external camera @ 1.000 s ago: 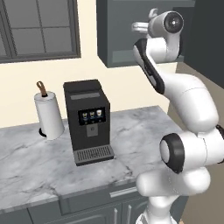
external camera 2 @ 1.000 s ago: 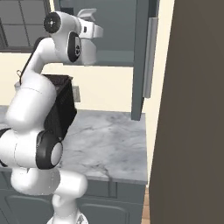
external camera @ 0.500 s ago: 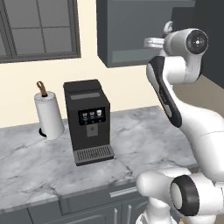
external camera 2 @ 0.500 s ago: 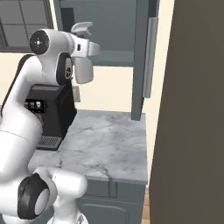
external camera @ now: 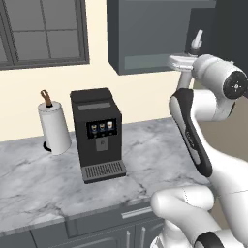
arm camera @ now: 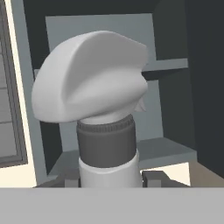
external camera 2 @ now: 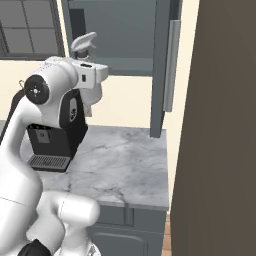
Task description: Move the cutting board and knife to the sink. Then move spray from the cabinet to the counter.
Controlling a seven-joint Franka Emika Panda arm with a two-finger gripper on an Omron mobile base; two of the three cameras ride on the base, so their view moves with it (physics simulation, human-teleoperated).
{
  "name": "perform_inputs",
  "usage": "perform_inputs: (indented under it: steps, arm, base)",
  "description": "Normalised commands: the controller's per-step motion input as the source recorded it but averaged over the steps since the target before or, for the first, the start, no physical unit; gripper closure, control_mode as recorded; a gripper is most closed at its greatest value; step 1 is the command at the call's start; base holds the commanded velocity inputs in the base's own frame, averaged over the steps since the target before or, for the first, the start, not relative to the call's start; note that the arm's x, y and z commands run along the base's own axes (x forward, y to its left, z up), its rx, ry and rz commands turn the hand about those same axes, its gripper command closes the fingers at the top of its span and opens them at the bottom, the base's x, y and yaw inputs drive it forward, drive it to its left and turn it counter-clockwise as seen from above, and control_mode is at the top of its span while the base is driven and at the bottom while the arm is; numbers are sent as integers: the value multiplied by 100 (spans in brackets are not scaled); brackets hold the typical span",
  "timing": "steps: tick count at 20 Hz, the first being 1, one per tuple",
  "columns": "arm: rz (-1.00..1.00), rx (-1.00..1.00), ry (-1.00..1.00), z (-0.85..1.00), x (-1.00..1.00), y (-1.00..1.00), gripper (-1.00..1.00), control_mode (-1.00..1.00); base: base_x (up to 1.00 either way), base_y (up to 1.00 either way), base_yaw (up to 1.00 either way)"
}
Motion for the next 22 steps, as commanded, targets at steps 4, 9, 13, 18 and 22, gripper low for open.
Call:
perform_inputs:
  steps: [4,9,13,18,22]
  arm:
    - [0,0,0,0,0,0,100,-100]
    - [4,-2,0,-8,-47,1,100,-100]
    - [7,-2,0,-7,-22,2,100,100]
    - [0,0,0,0,0,0,100,100]
    - [0,0,0,0,0,0,100,100]
  base:
    - [0,0,0]
    - [0,0,0]
    - [-70,20,42]
    - [-47,40,78]
    - [-16,34,90]
